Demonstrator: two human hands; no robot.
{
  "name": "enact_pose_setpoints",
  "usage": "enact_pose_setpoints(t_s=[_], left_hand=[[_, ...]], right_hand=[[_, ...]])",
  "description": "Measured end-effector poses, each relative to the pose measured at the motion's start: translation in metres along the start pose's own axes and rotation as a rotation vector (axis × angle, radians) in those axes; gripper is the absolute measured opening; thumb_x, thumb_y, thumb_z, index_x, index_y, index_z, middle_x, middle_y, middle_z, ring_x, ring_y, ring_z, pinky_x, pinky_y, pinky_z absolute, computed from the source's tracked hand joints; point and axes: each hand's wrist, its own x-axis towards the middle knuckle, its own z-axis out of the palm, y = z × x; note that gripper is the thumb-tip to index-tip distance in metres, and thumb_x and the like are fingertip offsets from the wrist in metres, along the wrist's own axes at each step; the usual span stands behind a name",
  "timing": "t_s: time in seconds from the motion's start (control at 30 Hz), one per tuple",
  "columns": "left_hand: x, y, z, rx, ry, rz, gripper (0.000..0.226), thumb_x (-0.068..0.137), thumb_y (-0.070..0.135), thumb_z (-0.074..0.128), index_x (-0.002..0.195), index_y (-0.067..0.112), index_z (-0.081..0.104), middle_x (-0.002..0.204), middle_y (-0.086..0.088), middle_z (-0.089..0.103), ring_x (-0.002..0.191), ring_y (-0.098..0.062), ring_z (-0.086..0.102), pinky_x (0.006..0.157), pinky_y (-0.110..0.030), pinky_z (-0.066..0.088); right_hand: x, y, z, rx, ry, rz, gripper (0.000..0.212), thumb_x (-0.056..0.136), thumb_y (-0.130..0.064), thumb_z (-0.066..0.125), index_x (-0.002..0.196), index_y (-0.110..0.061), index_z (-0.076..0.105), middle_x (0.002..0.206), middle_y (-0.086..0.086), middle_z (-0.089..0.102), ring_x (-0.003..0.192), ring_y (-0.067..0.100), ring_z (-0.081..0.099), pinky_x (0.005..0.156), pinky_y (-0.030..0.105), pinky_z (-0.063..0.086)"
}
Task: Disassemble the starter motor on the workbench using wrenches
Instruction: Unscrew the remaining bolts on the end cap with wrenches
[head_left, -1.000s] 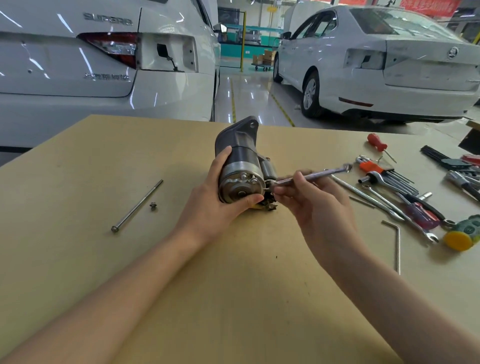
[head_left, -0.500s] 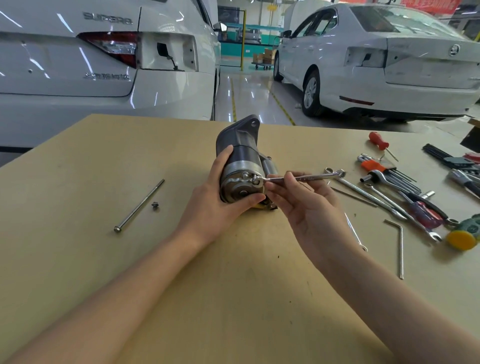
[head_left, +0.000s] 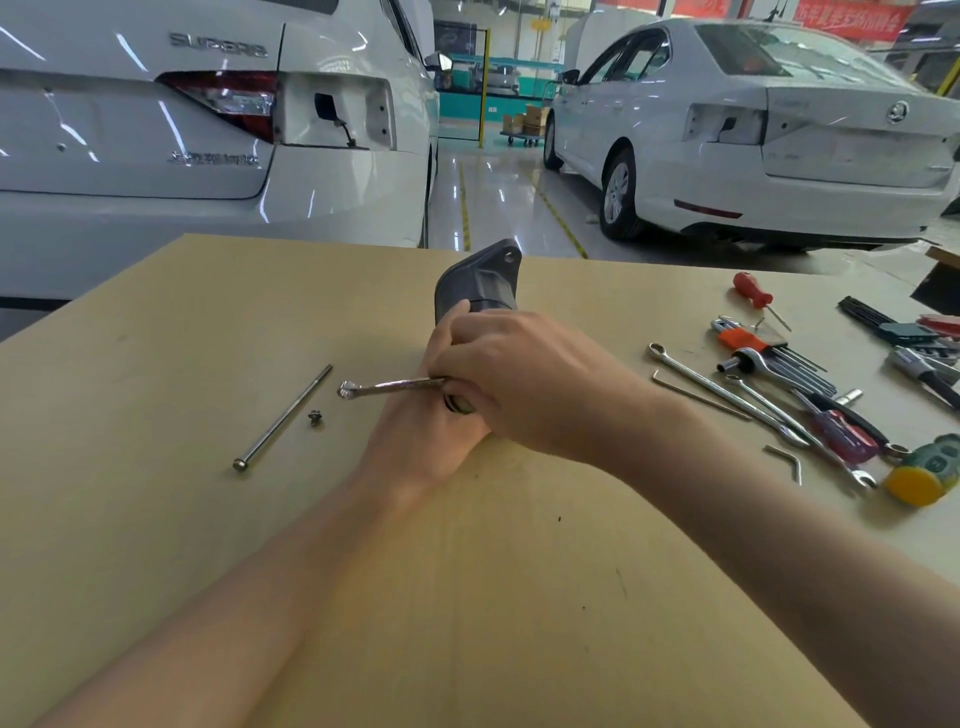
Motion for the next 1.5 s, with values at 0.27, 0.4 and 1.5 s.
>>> enact_pose_setpoints(t_s=[0.27, 0.4, 1.5], left_hand=[[-0.007, 0.008, -0.001, -0.274, 0.045, -0.006, 0.093, 0.064, 0.048, 0.081, 0.143, 0.044, 0.033, 0.094, 0.032, 0.064, 0.089, 0.016, 0.060, 0.076, 0.002, 0.040], [-0.005, 0.008, -0.002, -0.275, 0.046, -0.010, 0.097, 0.064, 0.047, 0.082, 0.144, 0.049, 0.027, 0.097, 0.037, 0.056, 0.091, 0.020, 0.058, 0.077, 0.001, 0.041], [0.002, -0.006, 0.000, -0.047, 0.009, 0.038, 0.082, 0.085, 0.019, 0.060, 0.151, 0.037, 0.017, 0.082, 0.033, 0.048, 0.064, 0.016, 0.053, 0.056, -0.002, 0.038]], right_hand=[[-0.044, -0.010, 0.017, 1.047, 0.802, 0.442, 0.006, 0.092, -0.003, 0.056, 0.092, -0.009, 0.053, 0.075, 0.007, 0.063, 0.065, 0.015, 0.062, 0.063, 0.029, 0.052], [-0.059, -0.007, 0.026, 1.736, 0.828, 0.782, 0.003, 0.094, -0.002, 0.051, 0.093, -0.004, 0.053, 0.077, 0.012, 0.068, 0.068, 0.022, 0.068, 0.065, 0.028, 0.055], [-0.003, -0.011, -0.006, -0.062, -0.091, 0.048, 0.019, 0.095, -0.009, 0.047, 0.109, -0.019, 0.056, 0.116, 0.000, 0.051, 0.079, 0.015, 0.046, 0.064, 0.030, 0.038]])
